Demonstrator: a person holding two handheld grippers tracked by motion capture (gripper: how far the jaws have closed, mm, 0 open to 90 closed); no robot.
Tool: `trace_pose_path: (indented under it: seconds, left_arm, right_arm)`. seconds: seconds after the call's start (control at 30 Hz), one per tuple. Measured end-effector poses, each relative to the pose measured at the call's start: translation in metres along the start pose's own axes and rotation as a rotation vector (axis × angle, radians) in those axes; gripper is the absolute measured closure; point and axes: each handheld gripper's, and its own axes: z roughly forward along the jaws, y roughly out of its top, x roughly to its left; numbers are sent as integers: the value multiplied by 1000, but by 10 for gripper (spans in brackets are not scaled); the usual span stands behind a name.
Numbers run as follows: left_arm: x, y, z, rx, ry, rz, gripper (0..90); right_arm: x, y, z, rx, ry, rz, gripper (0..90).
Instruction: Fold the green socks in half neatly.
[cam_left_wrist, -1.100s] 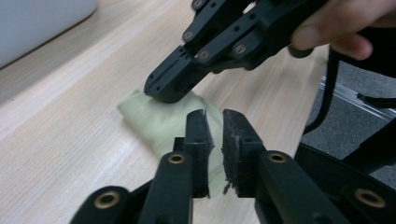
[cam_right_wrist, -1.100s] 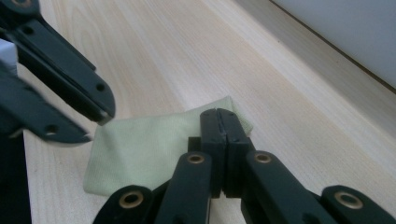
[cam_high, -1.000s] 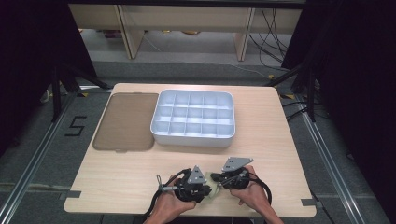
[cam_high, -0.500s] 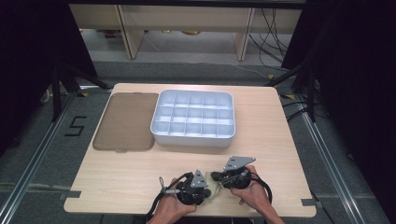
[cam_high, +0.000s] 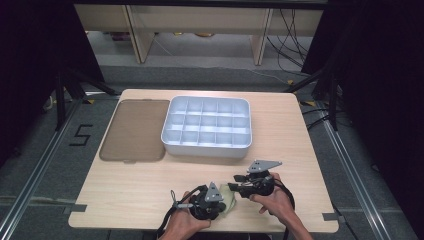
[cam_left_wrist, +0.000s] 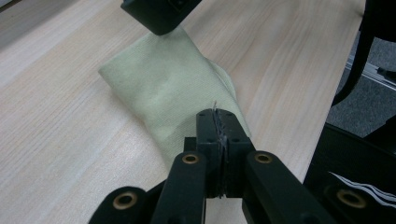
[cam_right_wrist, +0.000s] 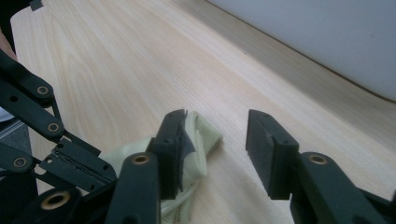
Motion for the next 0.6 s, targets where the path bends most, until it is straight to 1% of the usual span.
trace_pose_path:
  seconds: [0.03, 0.07, 0.1, 0.13, 0.17, 0.2, 0.23, 0.27, 0.3, 0.33, 0.4, 0.43, 0.47, 0.5, 0.53, 0.57, 0.6]
  left_arm:
    - [0, 0, 0, 2, 4, -8, 881]
    - [-1, 0, 1, -1, -2, -20, 881]
    - [0, 0, -1, 10, 0, 11, 881]
    - [-2, 0, 0, 5, -3, -17, 880]
    - [-2, 0, 0, 5, 1, -16, 880]
    - [-2, 0, 0, 6, 2, -12, 879]
    - [-2, 0, 0, 2, 2, -15, 879]
    - [-2, 0, -1, 8, 12, 1, 878]
    - [-1, 0, 0, 8, 10, 10, 877]
    - [-1, 0, 0, 8, 10, 10, 876]
    - [-2, 0, -1, 4, -2, 8, 874]
    - [-2, 0, 0, -2, 4, 5, 873]
    - [-2, 0, -1, 1, 3, 9, 872]
    - [-2, 0, 0, 0, 3, 6, 872]
    - [-2, -1, -1, -2, 6, 8, 872]
    - [-3, -2, 0, -6, 8, -16, 871]
    - [-3, -2, 0, -4, 11, -12, 870]
  right_arm:
    - [0, 1, 0, 7, -14, -9, 556]
    - [0, 1, 1, 16, -4, -9, 543]
    - [0, 1, 3, 20, -2, -7, 531]
    - [2, 2, 5, 30, 9, 20, 510]
    - [0, 2, 7, 26, 9, 3, 495]
    - [0, 2, 9, 46, 23, 16, 492]
    - [2, 2, 11, 49, 26, 31, 485]
    - [2, 3, 14, 65, 26, 13, 481]
    - [2, 3, 16, 77, 33, 8, 480]
    - [4, 3, 19, 88, 38, 8, 475]
    - [5, 3, 23, 107, 48, 6, 467]
    - [6, 3, 24, 117, 53, 7, 467]
    - [8, 2, 26, 123, 55, 28, 467]
    - [6, 2, 27, 134, 53, 8, 470]
    - [6, 2, 28, 136, 48, 2, 470]
    - [6, 2, 29, 147, 47, 3, 470]
    - [6, 1, 30, 152, 45, 4, 471]
